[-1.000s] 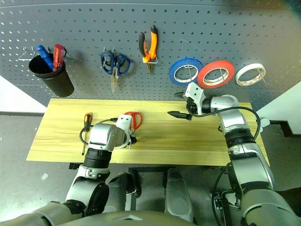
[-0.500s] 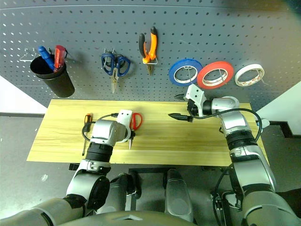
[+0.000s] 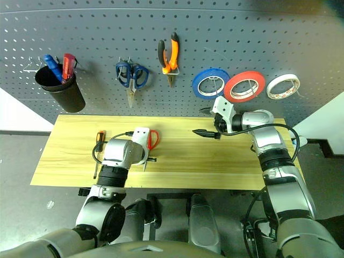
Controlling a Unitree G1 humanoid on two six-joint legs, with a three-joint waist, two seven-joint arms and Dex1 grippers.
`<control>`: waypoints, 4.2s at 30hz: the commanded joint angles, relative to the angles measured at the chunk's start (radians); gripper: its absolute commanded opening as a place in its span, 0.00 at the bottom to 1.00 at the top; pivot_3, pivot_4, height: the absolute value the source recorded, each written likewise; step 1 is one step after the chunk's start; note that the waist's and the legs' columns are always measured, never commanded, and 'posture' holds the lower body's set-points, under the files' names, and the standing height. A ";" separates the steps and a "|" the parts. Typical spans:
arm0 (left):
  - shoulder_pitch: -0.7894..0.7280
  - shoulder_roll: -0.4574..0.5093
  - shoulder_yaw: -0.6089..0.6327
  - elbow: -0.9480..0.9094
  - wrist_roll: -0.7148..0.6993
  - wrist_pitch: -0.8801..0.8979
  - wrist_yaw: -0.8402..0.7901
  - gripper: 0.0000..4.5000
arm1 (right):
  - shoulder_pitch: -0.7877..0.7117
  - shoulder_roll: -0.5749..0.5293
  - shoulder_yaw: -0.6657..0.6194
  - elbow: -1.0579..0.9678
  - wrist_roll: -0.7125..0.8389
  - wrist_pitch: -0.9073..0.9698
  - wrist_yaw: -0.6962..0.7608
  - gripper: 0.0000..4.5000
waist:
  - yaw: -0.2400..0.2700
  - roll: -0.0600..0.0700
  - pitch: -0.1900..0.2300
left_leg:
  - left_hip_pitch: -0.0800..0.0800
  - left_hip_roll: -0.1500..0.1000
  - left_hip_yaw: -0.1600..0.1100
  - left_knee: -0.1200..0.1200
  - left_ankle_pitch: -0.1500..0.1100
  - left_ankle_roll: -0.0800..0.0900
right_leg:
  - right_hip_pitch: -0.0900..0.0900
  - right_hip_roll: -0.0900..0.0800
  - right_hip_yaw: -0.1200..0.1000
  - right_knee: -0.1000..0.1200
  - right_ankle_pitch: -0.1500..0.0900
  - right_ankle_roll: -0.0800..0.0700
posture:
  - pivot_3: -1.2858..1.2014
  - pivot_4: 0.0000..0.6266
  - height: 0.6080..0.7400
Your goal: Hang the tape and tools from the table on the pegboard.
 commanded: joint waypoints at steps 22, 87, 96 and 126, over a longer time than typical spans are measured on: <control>0.444 0.740 -0.052 -0.907 -0.398 -0.051 -0.484 0.06 | 0.036 -0.108 -0.092 -0.259 0.156 0.228 0.194 1.00 | 0.006 0.001 -0.002 | -0.001 0.001 -0.001 0.000 0.000 -0.001 | -0.001 -0.001 0.001 0.000 0.000 0.000 | 0.48 0.24 0.95; 0.294 0.397 -0.158 -0.456 0.079 -1.020 -0.379 0.06 | 0.063 -0.152 -0.129 -0.420 0.277 0.365 0.198 1.00 | 0.033 0.000 -0.076 | -0.003 -0.001 0.001 0.000 -0.003 0.004 | -0.002 0.000 0.000 -0.003 0.000 -0.001 | 0.48 0.18 0.95; 0.151 0.300 -0.184 -0.307 0.109 -1.003 -0.320 0.06 | 0.066 -0.144 -0.127 -0.438 0.284 0.374 0.189 1.00 | 0.030 0.000 -0.076 | -0.003 -0.002 0.001 0.000 -0.003 0.004 | -0.001 0.000 0.000 -0.003 0.000 0.000 | 0.47 0.18 0.95; 0.560 0.378 0.039 -0.678 0.001 -1.031 -0.365 1.00 | 0.100 -0.077 -0.125 -0.592 0.395 0.466 0.122 1.00 | 0.033 0.000 -0.076 | -0.002 0.001 0.000 0.000 -0.003 0.004 | -0.001 -0.001 0.000 -0.002 0.000 -0.001 | 0.50 0.18 0.95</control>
